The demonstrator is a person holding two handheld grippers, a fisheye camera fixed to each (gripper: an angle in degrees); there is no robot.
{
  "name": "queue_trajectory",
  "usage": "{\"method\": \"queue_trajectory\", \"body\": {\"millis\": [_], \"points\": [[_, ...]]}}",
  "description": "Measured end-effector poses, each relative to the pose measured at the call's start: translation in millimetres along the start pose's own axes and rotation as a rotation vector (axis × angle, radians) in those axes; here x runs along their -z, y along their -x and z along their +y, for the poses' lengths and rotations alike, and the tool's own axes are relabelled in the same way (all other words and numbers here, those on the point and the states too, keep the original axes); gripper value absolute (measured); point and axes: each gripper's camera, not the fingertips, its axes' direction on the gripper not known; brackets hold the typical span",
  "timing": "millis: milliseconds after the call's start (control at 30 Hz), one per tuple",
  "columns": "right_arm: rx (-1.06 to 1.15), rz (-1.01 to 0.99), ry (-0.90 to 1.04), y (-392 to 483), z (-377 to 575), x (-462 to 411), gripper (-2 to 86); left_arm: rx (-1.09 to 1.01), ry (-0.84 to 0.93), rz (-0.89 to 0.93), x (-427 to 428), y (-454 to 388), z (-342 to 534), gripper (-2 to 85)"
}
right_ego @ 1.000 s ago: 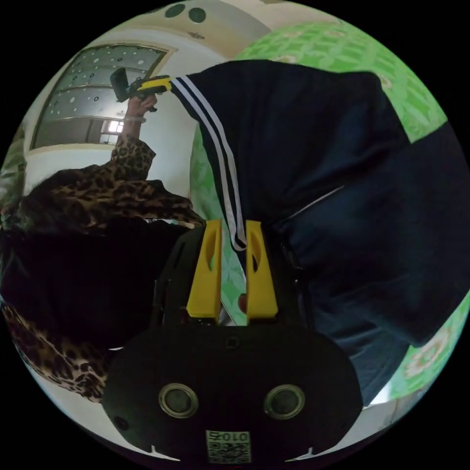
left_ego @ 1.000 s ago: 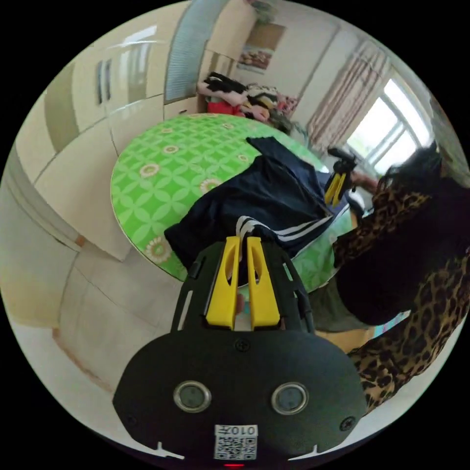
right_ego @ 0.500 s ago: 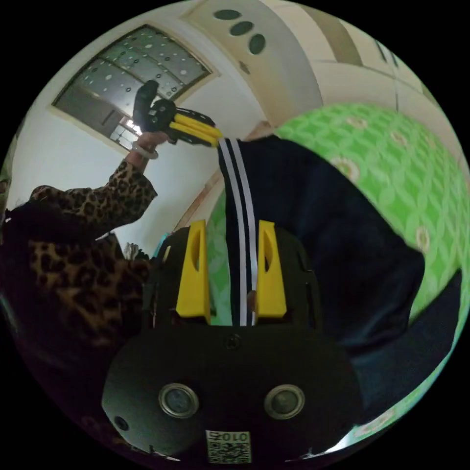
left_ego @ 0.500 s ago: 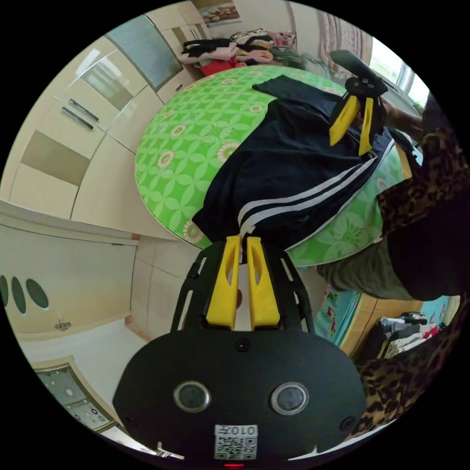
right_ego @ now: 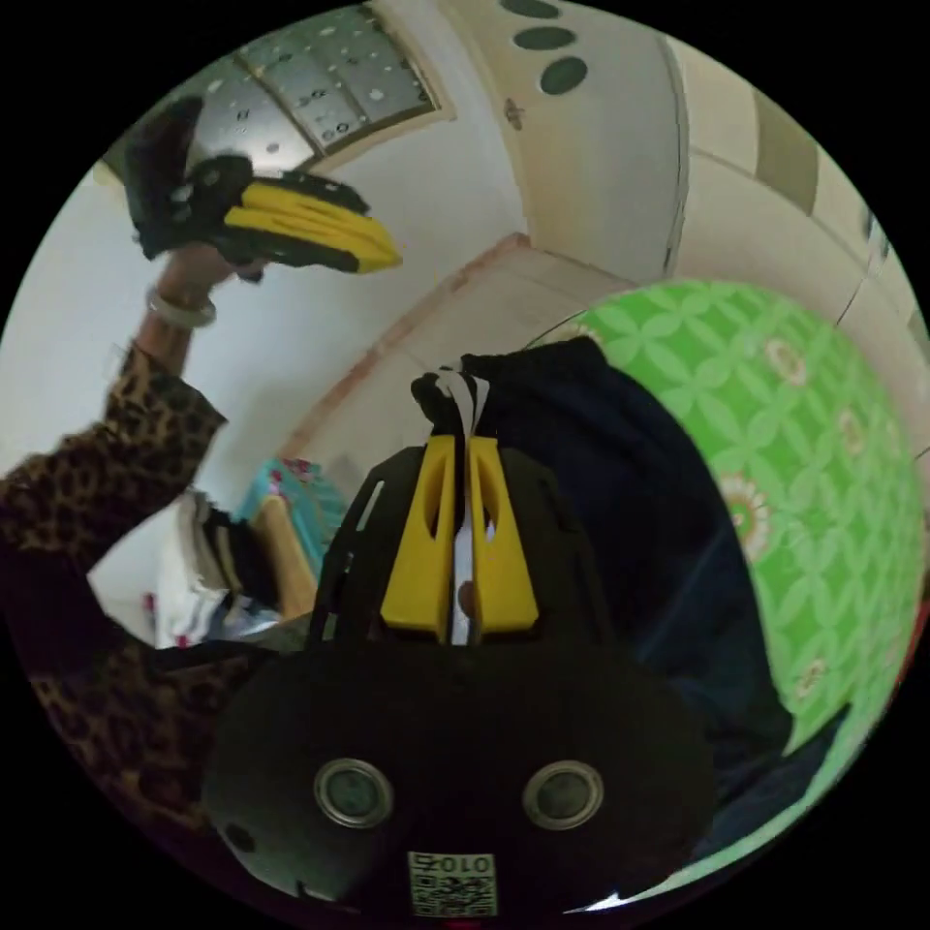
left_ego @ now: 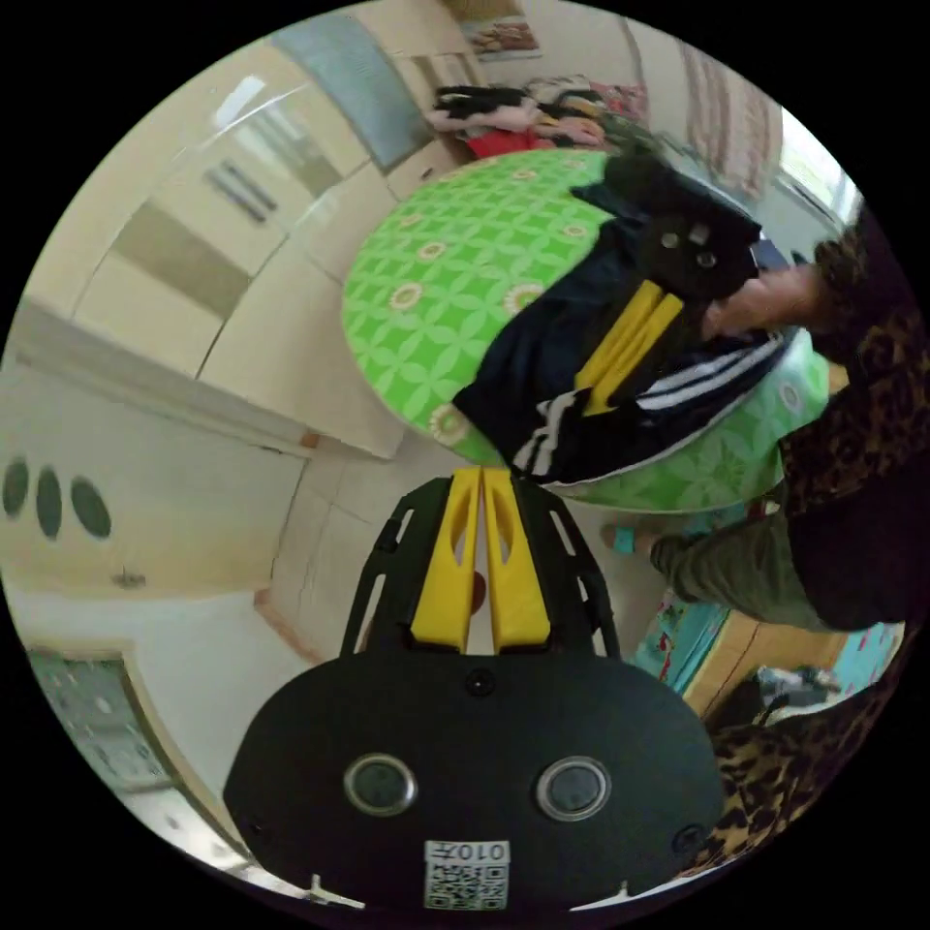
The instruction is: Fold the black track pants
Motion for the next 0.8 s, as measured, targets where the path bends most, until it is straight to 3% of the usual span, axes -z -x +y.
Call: {"method": "queue_trajectory", "body": {"millis": [33, 100, 133, 233, 333, 433, 567, 800], "points": [[-0.045, -0.116, -0.024, -16, 5, -1, 4.0, 0.068, -0.022, 0.034, 0, 13, 13, -0.3], [-0.105, -0.242, -0.066, -34, 10, -2, 4.1, 0.231, -0.190, 0.352, -13, 42, 65, -0.3], [-0.120, -0.276, -0.077, -41, 11, -4, 4.1, 0.253, -0.214, 0.406, -22, 41, 74, -0.3], [-0.154, -0.346, -0.111, -51, 13, -3, 4.2, 0.397, -0.148, 0.303, -75, 10, 105, -0.3], [-0.224, -0.457, -0.226, -67, 20, 15, 4.3, 0.577, -0.271, 0.495, -121, -2, 136, -0.3], [-0.200, -0.371, -0.218, -57, 21, 16, 4.8, 0.675, -0.365, 0.499, -144, -11, 150, -0.3], [-0.026, -0.135, 0.067, 2, 0, -29, 6.4, 0.767, -0.426, 0.528, -165, -11, 164, -0.3], [0.056, -0.059, -0.016, 17, -28, -1, 15.0, 0.869, -0.525, 0.547, -159, -4, 208, -0.2]]}}
